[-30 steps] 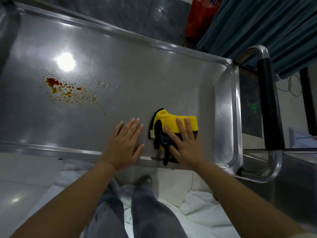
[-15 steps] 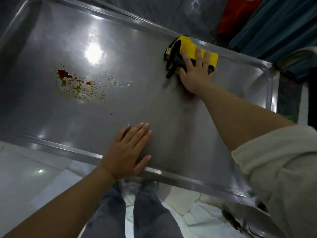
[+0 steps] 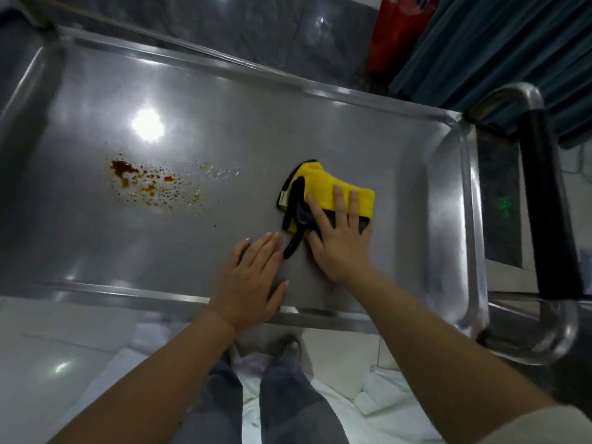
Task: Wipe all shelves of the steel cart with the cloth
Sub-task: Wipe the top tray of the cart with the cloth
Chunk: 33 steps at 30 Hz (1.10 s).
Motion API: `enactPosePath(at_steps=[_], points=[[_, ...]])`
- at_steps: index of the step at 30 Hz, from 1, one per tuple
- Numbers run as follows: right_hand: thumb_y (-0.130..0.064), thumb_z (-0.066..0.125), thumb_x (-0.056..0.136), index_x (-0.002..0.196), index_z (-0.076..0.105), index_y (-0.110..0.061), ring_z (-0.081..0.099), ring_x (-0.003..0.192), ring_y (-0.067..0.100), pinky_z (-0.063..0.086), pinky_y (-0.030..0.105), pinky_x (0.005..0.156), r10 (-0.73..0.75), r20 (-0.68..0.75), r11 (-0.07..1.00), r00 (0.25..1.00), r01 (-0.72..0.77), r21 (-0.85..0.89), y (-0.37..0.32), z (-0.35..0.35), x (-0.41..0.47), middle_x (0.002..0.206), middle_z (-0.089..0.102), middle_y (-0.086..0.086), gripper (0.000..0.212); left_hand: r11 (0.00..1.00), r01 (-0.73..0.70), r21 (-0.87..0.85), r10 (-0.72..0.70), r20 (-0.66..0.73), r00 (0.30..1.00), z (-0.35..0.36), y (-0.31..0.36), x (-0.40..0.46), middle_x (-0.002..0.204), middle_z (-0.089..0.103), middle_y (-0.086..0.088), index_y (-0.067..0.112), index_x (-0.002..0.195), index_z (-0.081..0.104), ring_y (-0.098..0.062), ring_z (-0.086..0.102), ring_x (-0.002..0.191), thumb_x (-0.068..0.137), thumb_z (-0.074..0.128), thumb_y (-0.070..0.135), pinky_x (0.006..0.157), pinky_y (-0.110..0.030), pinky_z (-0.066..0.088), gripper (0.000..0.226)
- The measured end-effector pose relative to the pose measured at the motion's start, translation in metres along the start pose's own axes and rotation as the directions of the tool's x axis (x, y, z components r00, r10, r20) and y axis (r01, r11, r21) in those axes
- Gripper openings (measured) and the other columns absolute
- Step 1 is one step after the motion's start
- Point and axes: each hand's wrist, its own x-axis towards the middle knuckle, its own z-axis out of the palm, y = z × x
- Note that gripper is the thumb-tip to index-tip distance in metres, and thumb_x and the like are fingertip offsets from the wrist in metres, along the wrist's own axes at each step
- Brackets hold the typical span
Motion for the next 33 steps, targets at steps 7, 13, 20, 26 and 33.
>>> enactPosePath(at_steps=[7, 13, 20, 26, 33], points=[[-0.051, 0.039, 0.089, 0.149, 0.027, -0.035, 0.014, 0.144, 0.043, 0.027, 0.070, 0.100, 0.070, -0.018, 0.996, 0.997, -0.071, -0.051, -0.082, 0.025, -0.110, 0.158, 0.019, 0.014, 0.064, 0.974, 0.092, -0.209, -0.125, -0.150, 0.981, -0.029, -0.040, -0.040, 0.121, 0.062, -0.018, 0.001, 0.111, 0.065, -0.036, 0.058, 0.114, 0.091, 0.043, 0.025, 0.096, -0.045, 0.045, 0.038], [-0.051, 0.040, 0.089, 0.148, 0.017, -0.044, 0.002, 0.148, 0.034, 0.026, 0.066, 0.104, -0.110, 0.036, 0.990, 0.993, 0.113, -0.081, -0.072, 0.015, -0.065, 0.161, 0.006, 0.006, 0.064, 0.965, 0.256, -0.062, -0.262, -0.124, 0.957, -0.054, -0.119, -0.098, 0.142, 0.046, -0.020, -0.001, 0.135, 0.049, -0.037, 0.043, 0.131, 0.093, 0.036, 0.037, 0.112, -0.054, 0.027, 0.058], [-0.045, 0.037, 0.096, 0.148, -0.002, -0.047, -0.020, 0.146, 0.029, 0.012, 0.070, 0.108, 0.245, 0.100, 0.969, 0.964, -0.247, 0.014, -0.131, 0.015, -0.035, 0.160, -0.017, 0.001, 0.066, 0.747, 0.653, 0.126, -0.663, 0.210, 0.719, -0.055, -0.152, -0.094, 0.155, -0.027, -0.018, 0.001, 0.146, -0.020, -0.029, -0.029, 0.142, 0.066, 0.004, 0.094, 0.111, -0.051, -0.018, 0.125], [-0.049, 0.023, 0.093, 0.147, -0.001, -0.043, -0.020, 0.144, 0.036, 0.009, 0.064, 0.112, 0.009, 0.134, 0.998, 0.991, -0.001, -0.062, -0.154, 0.026, -0.107, 0.158, -0.015, 0.006, 0.060, 0.721, 0.690, 0.067, -0.675, 0.297, 0.676, -0.060, -0.161, -0.085, 0.150, -0.035, -0.020, 0.000, 0.141, -0.031, -0.032, -0.037, 0.137, 0.050, 0.007, 0.102, 0.109, -0.055, -0.020, 0.142], [-0.055, 0.019, 0.088, 0.145, -0.003, -0.051, -0.021, 0.145, 0.030, 0.012, 0.065, 0.110, -0.093, 0.165, 0.994, 0.982, 0.100, -0.039, -0.143, 0.024, -0.082, 0.159, -0.015, 0.000, 0.062, 0.709, 0.701, 0.071, -0.675, 0.356, 0.646, -0.064, -0.164, -0.089, 0.148, -0.039, -0.021, 0.000, 0.132, -0.042, -0.034, -0.038, 0.136, 0.044, -0.001, 0.102, 0.109, -0.058, -0.019, 0.141]])
